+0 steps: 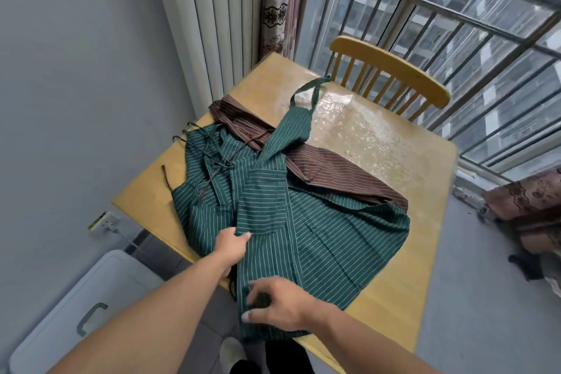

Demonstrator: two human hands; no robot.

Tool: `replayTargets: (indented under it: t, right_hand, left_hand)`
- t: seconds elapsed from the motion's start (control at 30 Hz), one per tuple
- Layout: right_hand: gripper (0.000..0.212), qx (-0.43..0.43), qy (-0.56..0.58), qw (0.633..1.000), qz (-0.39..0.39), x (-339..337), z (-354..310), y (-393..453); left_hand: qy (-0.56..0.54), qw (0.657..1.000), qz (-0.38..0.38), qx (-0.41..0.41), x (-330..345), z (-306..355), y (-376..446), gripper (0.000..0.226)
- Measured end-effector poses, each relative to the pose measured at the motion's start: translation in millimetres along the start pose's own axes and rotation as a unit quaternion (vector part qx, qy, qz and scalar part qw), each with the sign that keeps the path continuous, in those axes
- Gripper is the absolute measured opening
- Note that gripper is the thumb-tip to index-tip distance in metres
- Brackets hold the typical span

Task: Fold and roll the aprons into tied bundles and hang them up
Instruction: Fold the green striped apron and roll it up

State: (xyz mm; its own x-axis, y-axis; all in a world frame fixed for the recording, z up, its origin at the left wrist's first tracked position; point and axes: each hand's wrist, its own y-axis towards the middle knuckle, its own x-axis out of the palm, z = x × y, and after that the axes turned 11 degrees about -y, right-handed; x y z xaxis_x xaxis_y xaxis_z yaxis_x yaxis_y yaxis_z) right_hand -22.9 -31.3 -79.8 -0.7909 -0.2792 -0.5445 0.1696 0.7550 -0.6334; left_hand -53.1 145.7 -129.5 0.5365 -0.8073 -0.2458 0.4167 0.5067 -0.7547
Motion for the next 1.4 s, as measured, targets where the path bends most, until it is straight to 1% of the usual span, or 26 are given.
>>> replayTargets:
  t: [0.1,0.13,0.17,0.2,0.23,0.3,0.37,0.47,0.57,0.6,0.63,0.7,0.73,0.77,0.83,0.9,0.97,1.03,1.07,1.1,1.13,1.17,1.23,1.3,1.37,1.4]
  right_hand:
    - [0.029,0.095,0.075,0.983,0.135,-23,19,3]
    - [0.031,0.126,0.108,0.971,0.170,-33,28,9]
    - [0.033,0.152,0.142,0.957,0.202,-47,35,13]
    - [0.035,0.174,0.171,0.944,0.223,-61,43,20]
    - [0.037,0.190,0.199,0.931,0.240,-76,50,27]
    - [0.046,0.211,0.256,0.911,0.244,-103,61,44]
    - [0.058,0.224,0.318,0.888,0.244,-123,68,62]
    - [0.069,0.213,0.442,0.831,0.264,-161,75,89]
    - [0.068,0.195,0.521,0.783,0.278,-211,85,124]
    - [0.065,0.193,0.535,0.773,0.280,-225,86,133]
    - [0.061,0.192,0.540,0.769,0.283,-237,88,141]
    - [0.053,0.196,0.539,0.768,0.284,-252,89,152]
    - [0.047,0.201,0.539,0.770,0.278,-257,89,155]
    - [0.041,0.205,0.542,0.770,0.265,-263,91,160]
    - [0.032,0.211,0.567,0.762,0.231,-272,94,168]
    - [0.027,0.216,0.573,0.767,0.189,-282,97,174]
    - [0.018,0.204,0.578,0.772,0.170,-295,96,178]
    - [0.011,0.159,0.581,0.774,0.198,-309,92,178]
    - [0.014,0.127,0.578,0.775,0.220,-316,89,177]
    - [0.024,0.094,0.572,0.782,0.228,-324,86,174]
    - [0.035,0.060,0.565,0.793,0.218,-332,81,169]
    - [0.041,0.023,0.557,0.807,0.195,-340,76,163]
    - [0.035,-0.039,0.513,0.842,0.160,-357,64,152]
    - [0.032,-0.081,0.464,0.870,0.148,-376,53,147]
    - [0.038,-0.087,0.413,0.894,0.152,-388,42,153]
    - [0.041,-0.081,0.375,0.907,0.172,-390,38,160]
  left_hand:
    - [0.057,0.997,0.059,0.013,-2,-13,8,0.027]
    - [0.072,0.994,0.076,0.016,-2,-12,7,0.016]
    - [0.077,0.992,0.095,0.019,-2,-10,6,0.014]
    - [0.076,0.991,0.110,0.019,-1,-7,7,0.024]
    - [0.069,0.990,0.117,0.021,0,-3,7,0.040]
    - [0.042,0.991,0.124,0.030,3,10,7,0.065]
    - [-0.005,0.993,0.114,0.016,6,17,12,0.075]
    - [-0.097,0.992,0.082,-0.030,9,23,19,0.086]
    - [-0.133,0.988,0.077,-0.034,8,25,28,0.088]
    - [-0.136,0.988,0.073,-0.029,5,26,31,0.091]
    - [-0.148,0.987,0.063,-0.022,6,28,34,0.100]
    - [-0.174,0.983,0.049,-0.016,5,33,41,0.119]
    - [-0.188,0.981,0.044,-0.007,4,38,43,0.117]
    - [-0.198,0.979,0.038,-0.002,4,41,48,0.107]
    - [-0.210,0.978,0.013,0.009,4,55,49,0.078]
    - [-0.216,0.976,-0.031,0.009,5,66,50,0.050]
    - [-0.229,0.970,-0.083,-0.005,6,72,49,0.042]
    - [-0.249,0.960,-0.124,-0.024,7,75,47,0.042]
    - [-0.254,0.957,-0.137,-0.029,8,77,47,0.044]
    - [-0.255,0.955,-0.147,-0.035,10,78,46,0.045]
    - [-0.255,0.953,-0.160,-0.040,12,79,46,0.045]
    - [-0.255,0.950,-0.173,-0.046,14,81,45,0.045]
    - [-0.246,0.950,-0.184,-0.053,19,84,46,0.049]
    - [-0.237,0.954,-0.176,-0.053,24,87,47,0.050]
    - [-0.223,0.961,-0.154,-0.048,26,87,47,0.041]
    - [-0.210,0.966,-0.140,-0.046,26,86,50,0.038]
